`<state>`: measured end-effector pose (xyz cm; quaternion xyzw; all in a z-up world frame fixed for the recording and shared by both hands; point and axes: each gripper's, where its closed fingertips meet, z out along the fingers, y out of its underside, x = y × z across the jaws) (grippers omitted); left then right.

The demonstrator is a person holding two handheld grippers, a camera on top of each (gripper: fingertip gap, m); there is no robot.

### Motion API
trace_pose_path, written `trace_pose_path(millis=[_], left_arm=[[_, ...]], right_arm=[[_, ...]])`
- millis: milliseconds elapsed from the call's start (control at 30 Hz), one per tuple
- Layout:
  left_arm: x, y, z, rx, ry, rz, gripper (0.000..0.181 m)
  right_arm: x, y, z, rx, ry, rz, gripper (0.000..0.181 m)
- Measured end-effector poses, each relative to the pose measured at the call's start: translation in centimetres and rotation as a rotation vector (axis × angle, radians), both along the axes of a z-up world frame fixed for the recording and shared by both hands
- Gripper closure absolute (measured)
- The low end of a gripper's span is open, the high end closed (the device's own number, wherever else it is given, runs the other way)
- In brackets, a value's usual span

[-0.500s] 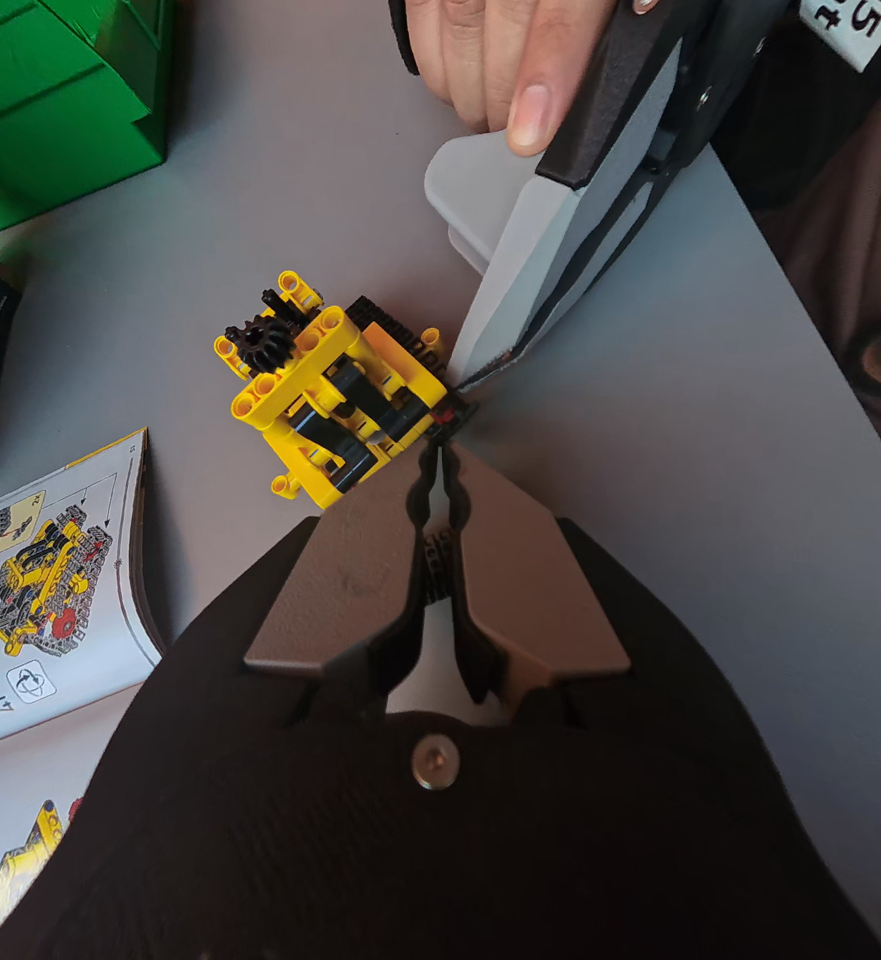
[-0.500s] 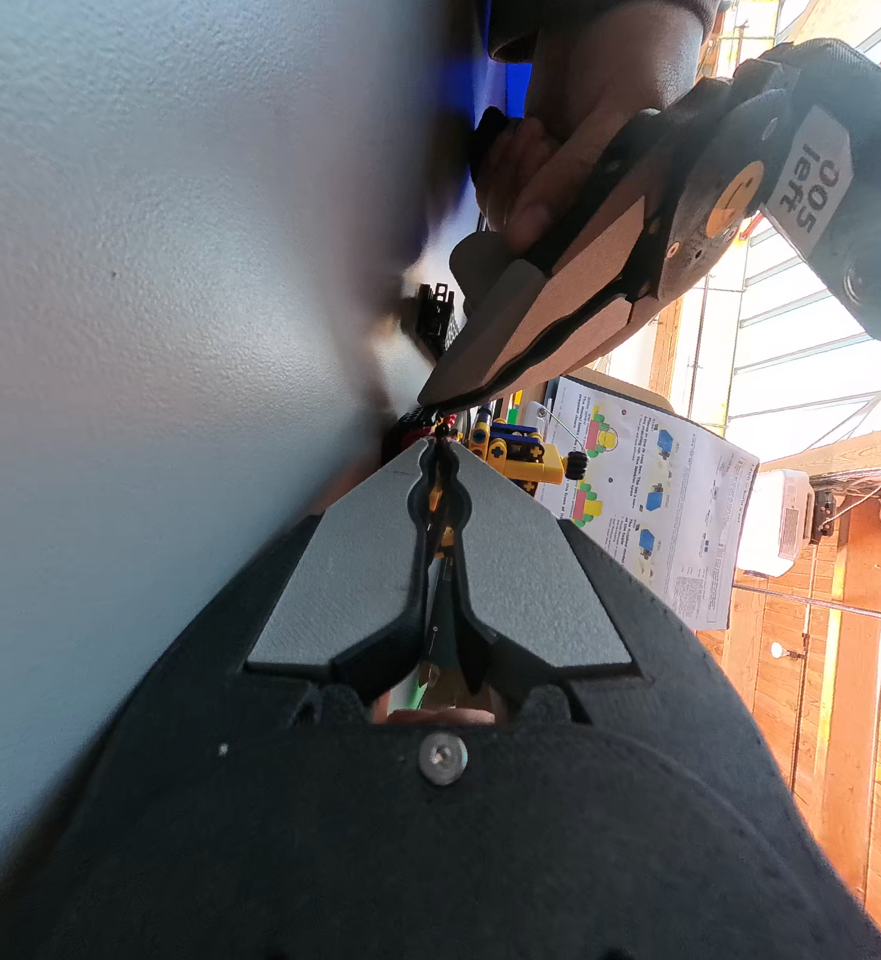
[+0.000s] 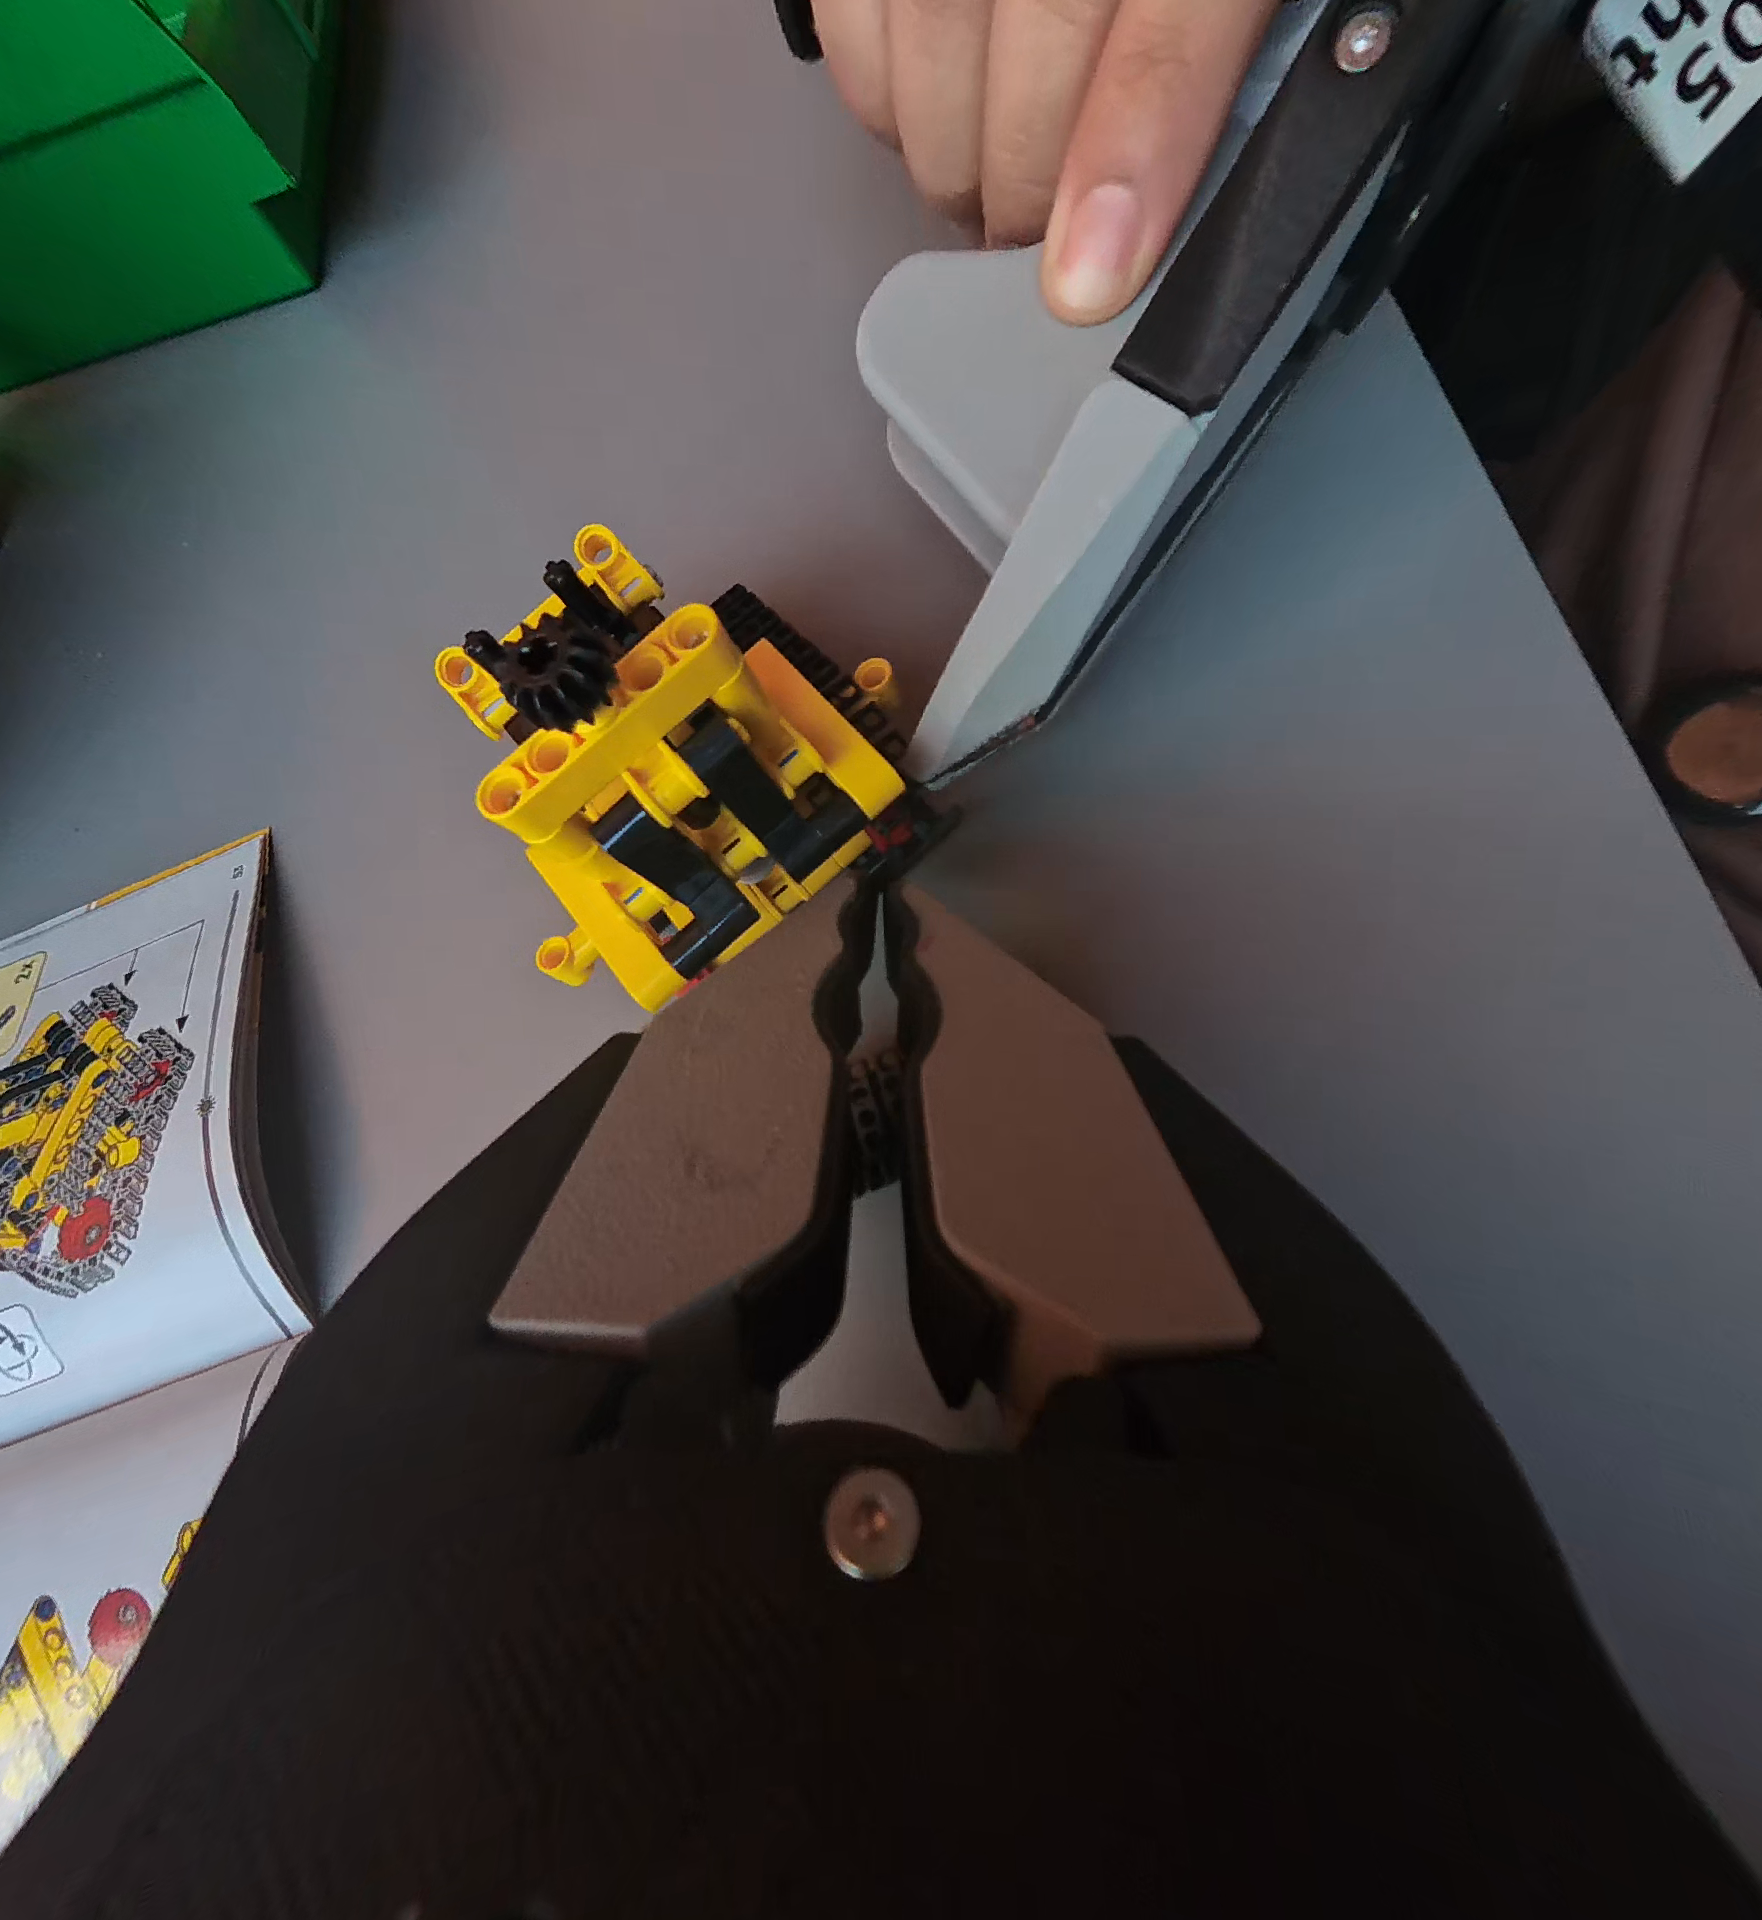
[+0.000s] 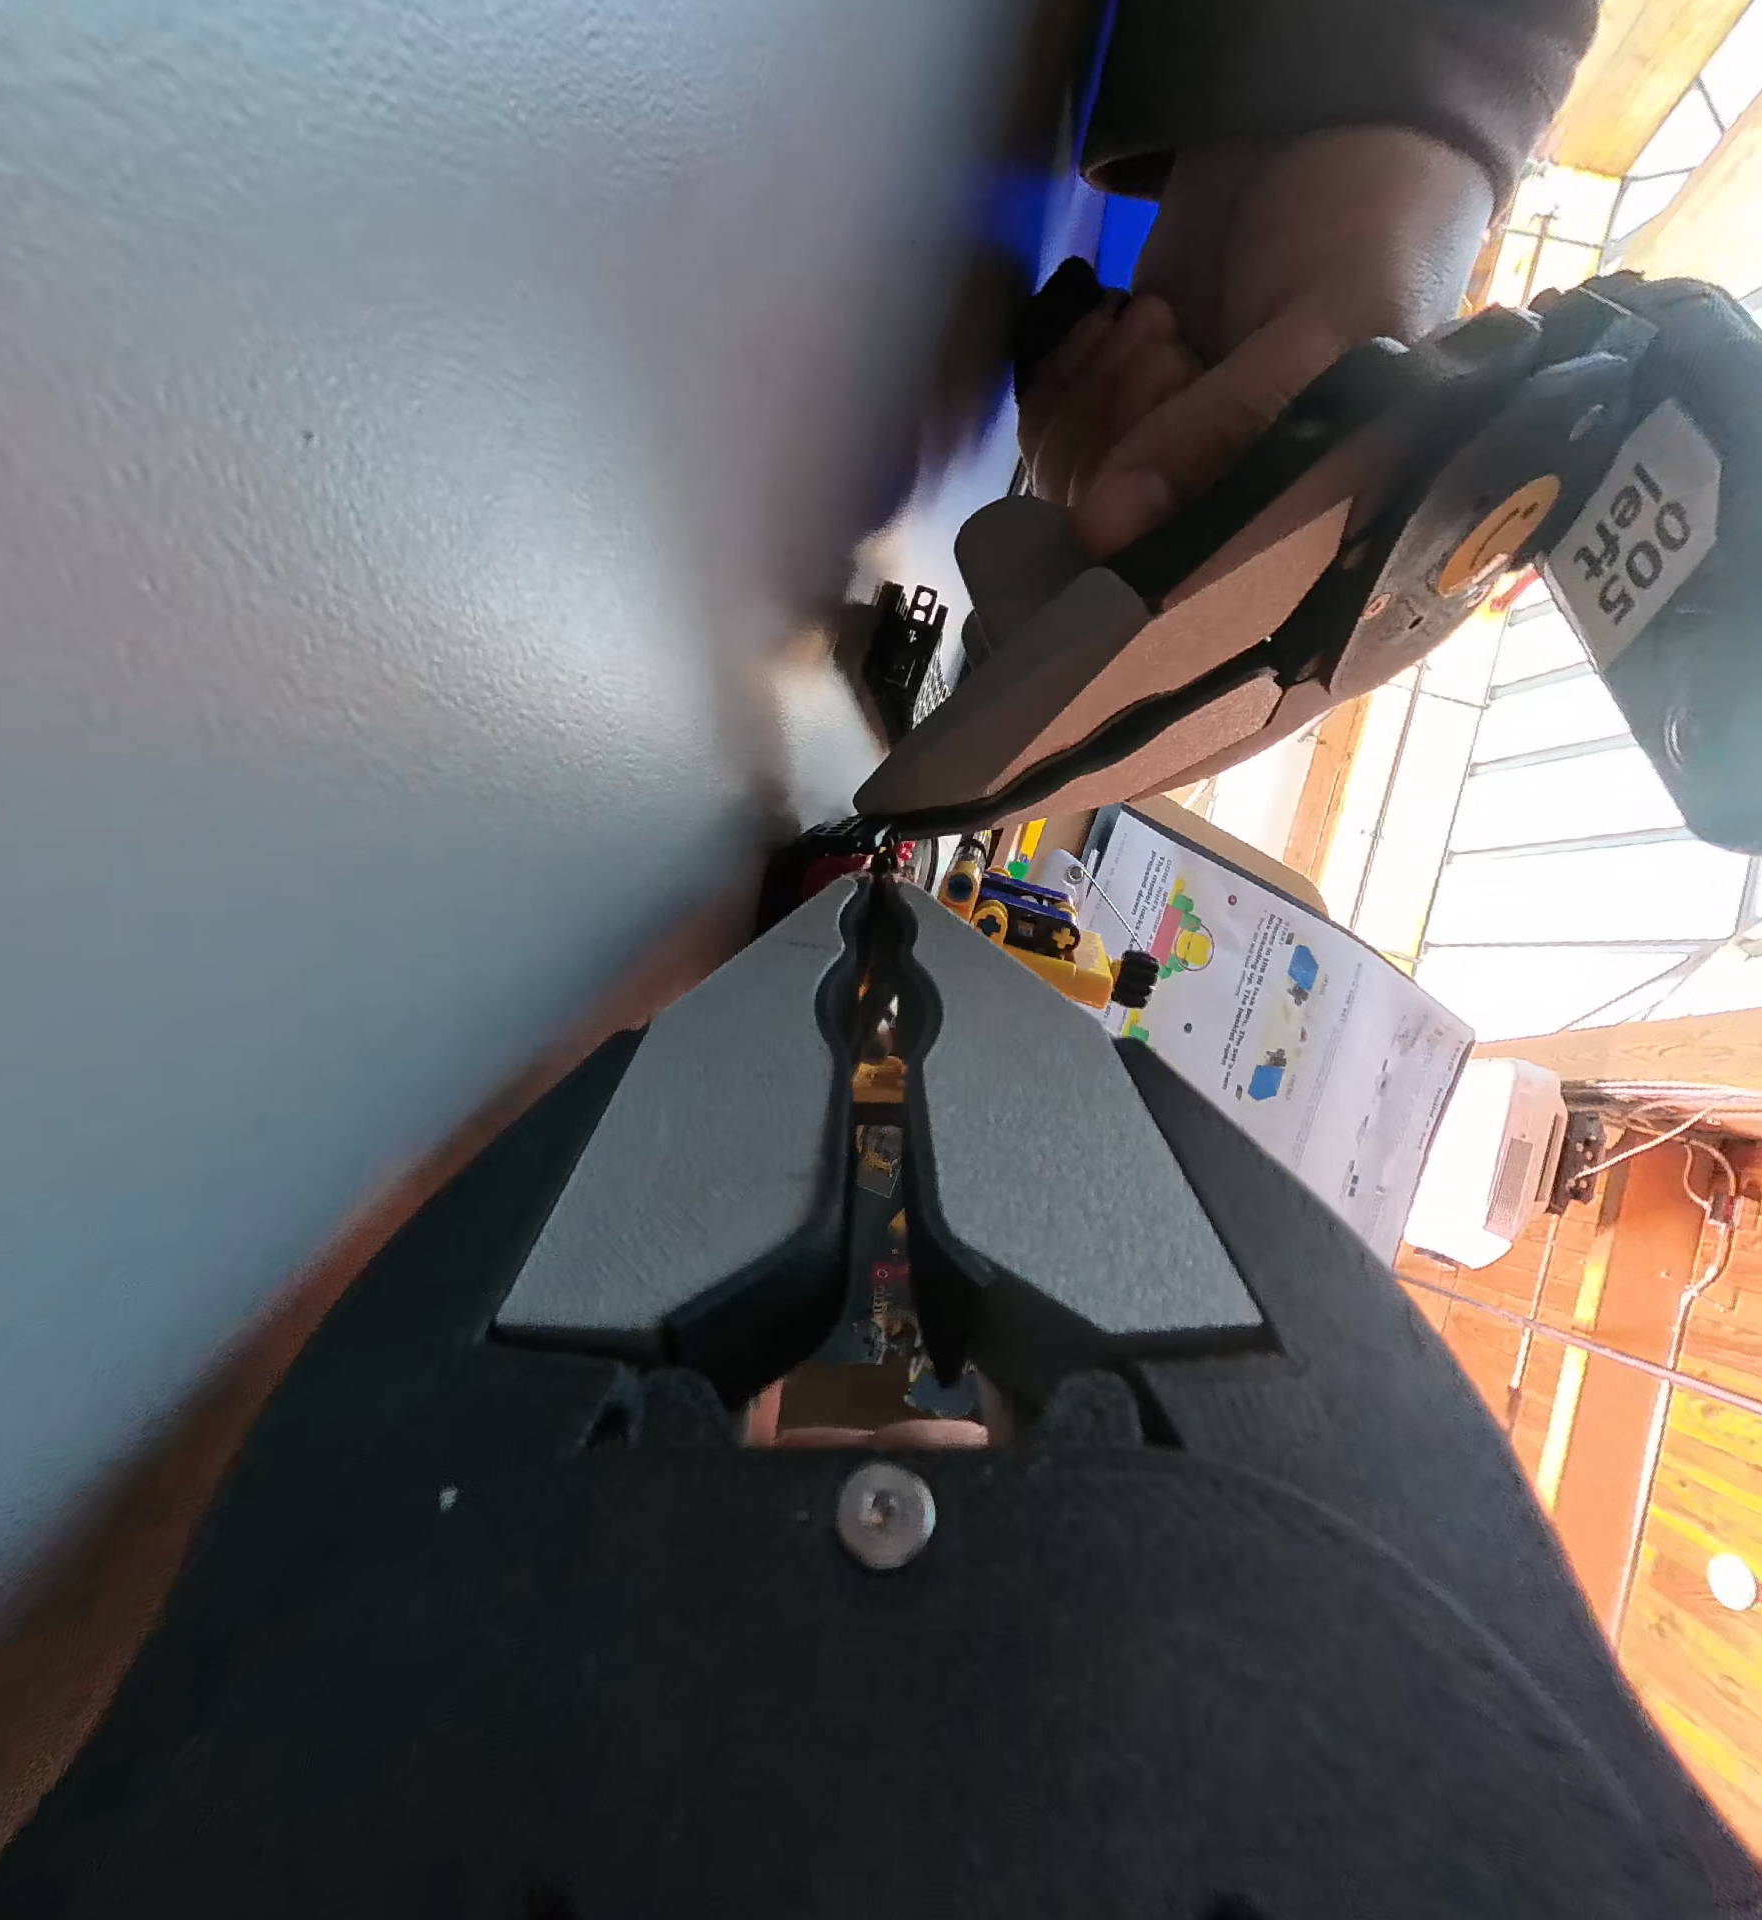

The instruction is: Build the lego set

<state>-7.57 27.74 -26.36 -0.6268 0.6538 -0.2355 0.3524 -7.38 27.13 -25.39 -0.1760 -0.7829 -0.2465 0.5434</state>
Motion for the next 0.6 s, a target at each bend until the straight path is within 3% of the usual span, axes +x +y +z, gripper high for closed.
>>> trace_pose_path(millis=[233,600], left_arm=[[-0.01,-0.11,0.12,-0.038,-0.011,0.009,0.181],[0.2,0.28,-0.26,-0.099,0.009,0.082,0.181]], right_arm=[[-0.07,-0.1,0.01,0.072,-0.099,0.038,0.181],[-0.09,-0.18,-0.11,-0.005,-0.021,0.042,0.181]])
